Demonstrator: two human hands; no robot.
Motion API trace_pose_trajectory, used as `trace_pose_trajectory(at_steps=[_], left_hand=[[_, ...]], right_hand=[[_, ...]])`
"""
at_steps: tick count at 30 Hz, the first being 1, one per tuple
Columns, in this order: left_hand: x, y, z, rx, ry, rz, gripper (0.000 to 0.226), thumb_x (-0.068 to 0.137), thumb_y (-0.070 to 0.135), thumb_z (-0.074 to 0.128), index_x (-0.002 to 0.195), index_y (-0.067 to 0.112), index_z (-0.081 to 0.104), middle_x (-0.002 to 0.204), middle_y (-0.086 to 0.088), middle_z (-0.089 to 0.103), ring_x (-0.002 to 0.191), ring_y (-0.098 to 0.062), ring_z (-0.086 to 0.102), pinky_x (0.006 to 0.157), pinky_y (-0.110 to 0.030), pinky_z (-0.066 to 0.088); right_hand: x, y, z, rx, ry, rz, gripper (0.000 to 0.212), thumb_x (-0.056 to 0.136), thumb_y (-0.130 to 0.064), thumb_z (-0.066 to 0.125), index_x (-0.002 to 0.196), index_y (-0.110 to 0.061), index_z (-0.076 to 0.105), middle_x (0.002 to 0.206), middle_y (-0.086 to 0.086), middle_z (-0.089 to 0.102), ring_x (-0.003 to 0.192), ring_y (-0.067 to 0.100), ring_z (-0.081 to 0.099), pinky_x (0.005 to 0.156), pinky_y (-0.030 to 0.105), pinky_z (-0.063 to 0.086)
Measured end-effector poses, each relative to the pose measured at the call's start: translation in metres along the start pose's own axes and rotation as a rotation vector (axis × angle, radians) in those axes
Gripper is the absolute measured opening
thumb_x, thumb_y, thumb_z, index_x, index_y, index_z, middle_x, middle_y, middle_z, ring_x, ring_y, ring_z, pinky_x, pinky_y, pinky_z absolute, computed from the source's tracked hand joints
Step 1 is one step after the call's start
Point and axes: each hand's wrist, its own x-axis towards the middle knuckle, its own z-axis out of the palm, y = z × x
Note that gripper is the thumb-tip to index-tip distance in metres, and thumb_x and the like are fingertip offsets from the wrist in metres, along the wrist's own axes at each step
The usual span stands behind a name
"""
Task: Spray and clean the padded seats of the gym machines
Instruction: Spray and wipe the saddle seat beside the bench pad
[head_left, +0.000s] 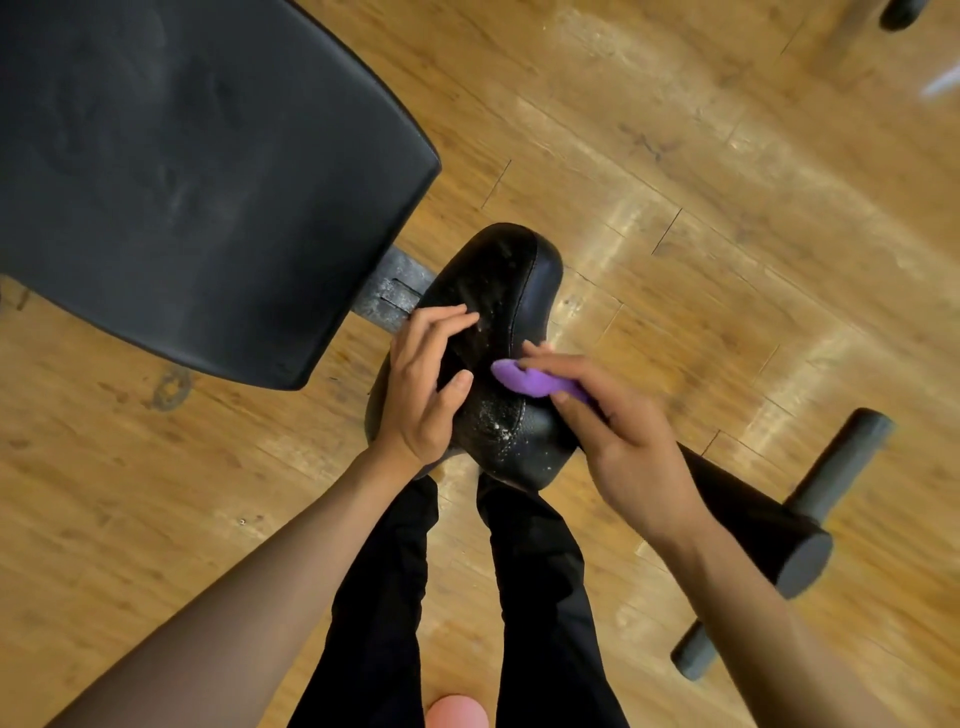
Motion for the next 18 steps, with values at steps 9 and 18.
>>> trace_pose_trajectory(at_steps=[9,18], left_hand=[[0.000,0.003,0.002,0.023,-0.022,-0.014,0.080,0.098,0.068,0.019,0.134,0.008,0.058,0.134,-0.007,0.053,0.125,-0.021,0.052,0.101,-0.055,0.041],[0.003,0.003,0.001,-0.006,-0.065,-0.010,0.077,0.099,0.067,0.021,0.133,0.007,0.056,0.129,-0.009,0.052,0.125,-0.025,0.052,0.104,-0.055,0.040]], right_hand=[[0.011,-0.015,0.027,-0.342,0.201,-0.090,0.039,0.100,-0.009,0.053,0.135,-0.024,0.062,0.139,-0.010,0.060,0.132,0.003,0.051,0.108,0.034,0.045],[-0.013,-0.012,0.087,-0.407,0.608,-0.043,0.041,0.100,-0.015,0.046,0.139,-0.015,0.058,0.149,0.002,0.051,0.147,0.017,0.034,0.122,0.039,0.027]])
